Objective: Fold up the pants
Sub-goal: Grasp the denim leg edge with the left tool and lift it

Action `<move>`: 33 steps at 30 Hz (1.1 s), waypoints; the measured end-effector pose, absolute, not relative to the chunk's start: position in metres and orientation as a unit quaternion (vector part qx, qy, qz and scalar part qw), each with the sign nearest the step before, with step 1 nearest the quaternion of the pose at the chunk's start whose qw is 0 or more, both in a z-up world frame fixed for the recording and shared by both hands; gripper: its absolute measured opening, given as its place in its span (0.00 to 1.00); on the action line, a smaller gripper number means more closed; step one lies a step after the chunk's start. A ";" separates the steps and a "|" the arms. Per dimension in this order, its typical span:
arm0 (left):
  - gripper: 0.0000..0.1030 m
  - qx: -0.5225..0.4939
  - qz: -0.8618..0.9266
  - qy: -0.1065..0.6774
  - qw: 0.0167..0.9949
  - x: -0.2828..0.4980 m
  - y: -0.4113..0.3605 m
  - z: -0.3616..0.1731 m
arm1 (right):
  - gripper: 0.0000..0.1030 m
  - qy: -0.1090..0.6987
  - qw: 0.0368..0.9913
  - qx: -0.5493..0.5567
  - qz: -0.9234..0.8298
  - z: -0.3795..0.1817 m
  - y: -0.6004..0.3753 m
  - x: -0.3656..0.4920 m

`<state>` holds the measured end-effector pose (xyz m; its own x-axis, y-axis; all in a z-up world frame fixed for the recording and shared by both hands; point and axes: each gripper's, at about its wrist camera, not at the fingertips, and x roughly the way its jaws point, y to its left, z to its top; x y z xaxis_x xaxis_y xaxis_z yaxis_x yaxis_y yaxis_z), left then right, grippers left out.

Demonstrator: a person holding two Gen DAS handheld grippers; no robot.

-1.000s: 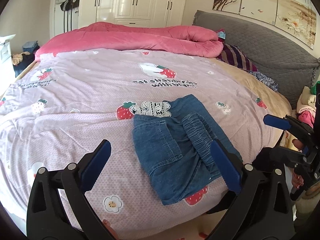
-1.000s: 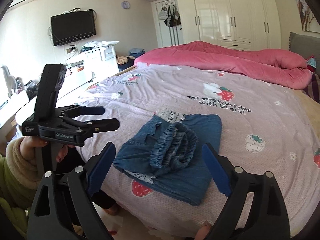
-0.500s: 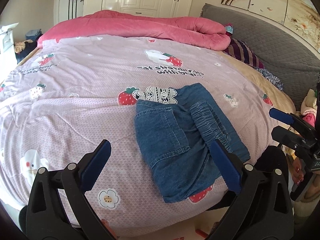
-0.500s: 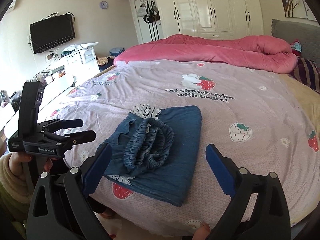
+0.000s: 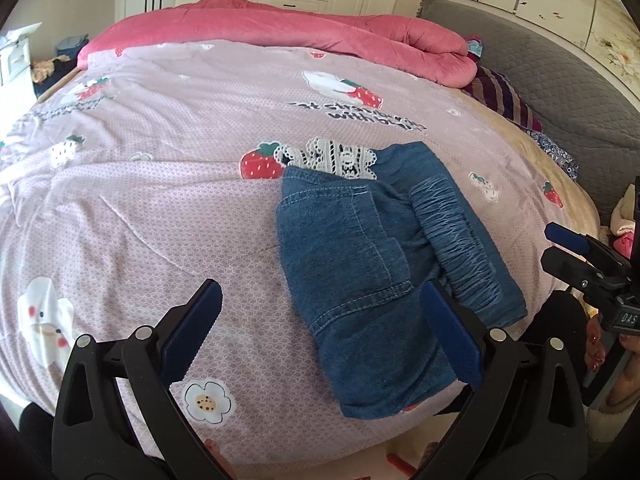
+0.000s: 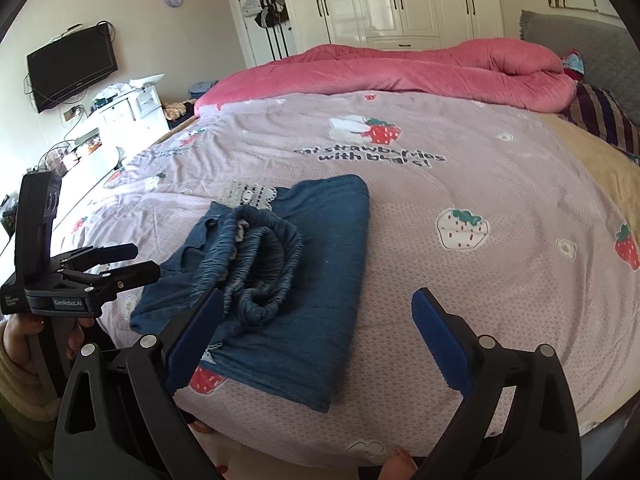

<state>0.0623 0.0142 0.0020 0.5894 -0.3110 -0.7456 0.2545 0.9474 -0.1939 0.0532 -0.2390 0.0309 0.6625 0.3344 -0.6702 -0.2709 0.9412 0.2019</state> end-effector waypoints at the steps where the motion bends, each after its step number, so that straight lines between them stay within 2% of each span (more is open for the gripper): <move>1: 0.91 -0.036 -0.157 0.429 0.889 0.065 0.015 -0.001 | 0.92 0.381 0.909 0.045 0.165 0.028 -0.240 0.057; 12: 0.91 -0.104 -0.175 0.467 0.861 0.090 0.019 -0.025 | 0.91 0.447 0.871 0.096 0.181 -0.003 -0.235 0.107; 22: 0.91 -0.110 -0.199 0.479 0.848 0.095 0.002 -0.031 | 0.64 0.468 0.849 0.134 0.206 -0.016 -0.228 0.135; 25: 0.91 -0.112 -0.202 0.482 0.845 0.096 -0.003 -0.033 | 0.63 0.461 0.842 0.161 0.228 -0.021 -0.232 0.132; 31: 0.90 -0.118 -0.203 0.482 0.844 0.099 -0.006 -0.035 | 0.53 0.453 0.847 0.149 0.237 -0.023 -0.227 0.126; 33: 0.85 -0.117 -0.206 0.481 0.844 0.100 -0.008 -0.034 | 0.50 0.450 0.844 0.157 0.244 -0.023 -0.228 0.124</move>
<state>0.0997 -0.0083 -0.0338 0.4537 -0.4601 -0.7632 0.2344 0.8879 -0.3959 0.1244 -0.2279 -0.0232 0.4757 0.5534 -0.6837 -0.2707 0.8316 0.4848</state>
